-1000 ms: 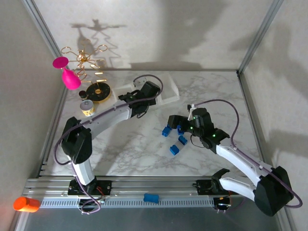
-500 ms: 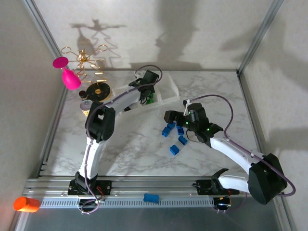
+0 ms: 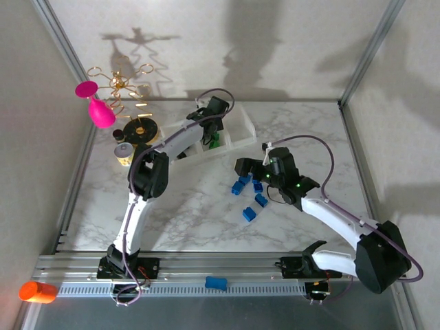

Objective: Sort the legos into containers by color
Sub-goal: Place the lego in the container, then pick up the lego from the center of the table.

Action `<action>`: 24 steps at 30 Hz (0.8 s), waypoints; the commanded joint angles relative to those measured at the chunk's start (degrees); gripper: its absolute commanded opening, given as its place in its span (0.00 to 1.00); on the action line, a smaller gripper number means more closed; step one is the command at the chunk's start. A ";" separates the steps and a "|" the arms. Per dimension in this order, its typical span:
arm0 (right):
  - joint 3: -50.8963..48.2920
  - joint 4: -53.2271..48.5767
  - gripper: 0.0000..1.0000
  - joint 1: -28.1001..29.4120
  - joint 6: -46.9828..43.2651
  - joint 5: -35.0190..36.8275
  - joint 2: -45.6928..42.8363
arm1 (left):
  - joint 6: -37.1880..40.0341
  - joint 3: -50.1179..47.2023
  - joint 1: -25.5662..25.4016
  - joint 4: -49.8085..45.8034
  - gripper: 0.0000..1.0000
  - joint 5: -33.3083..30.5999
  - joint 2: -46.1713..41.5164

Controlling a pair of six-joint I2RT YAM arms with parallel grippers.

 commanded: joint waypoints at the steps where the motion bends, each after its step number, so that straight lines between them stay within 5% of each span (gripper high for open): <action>1: 0.52 -1.55 0.99 -0.83 -1.19 0.67 -2.43 | 0.76 -1.44 -0.62 -1.42 0.52 2.22 -7.38; 12: -4.15 -11.02 0.99 -1.75 0.23 2.05 -9.58 | 2.97 -30.53 -10.81 7.56 0.53 5.85 -26.76; 24: -9.21 -21.54 0.99 -2.22 5.53 5.08 -20.14 | 8.37 -48.06 -20.05 11.64 0.56 12.00 -32.46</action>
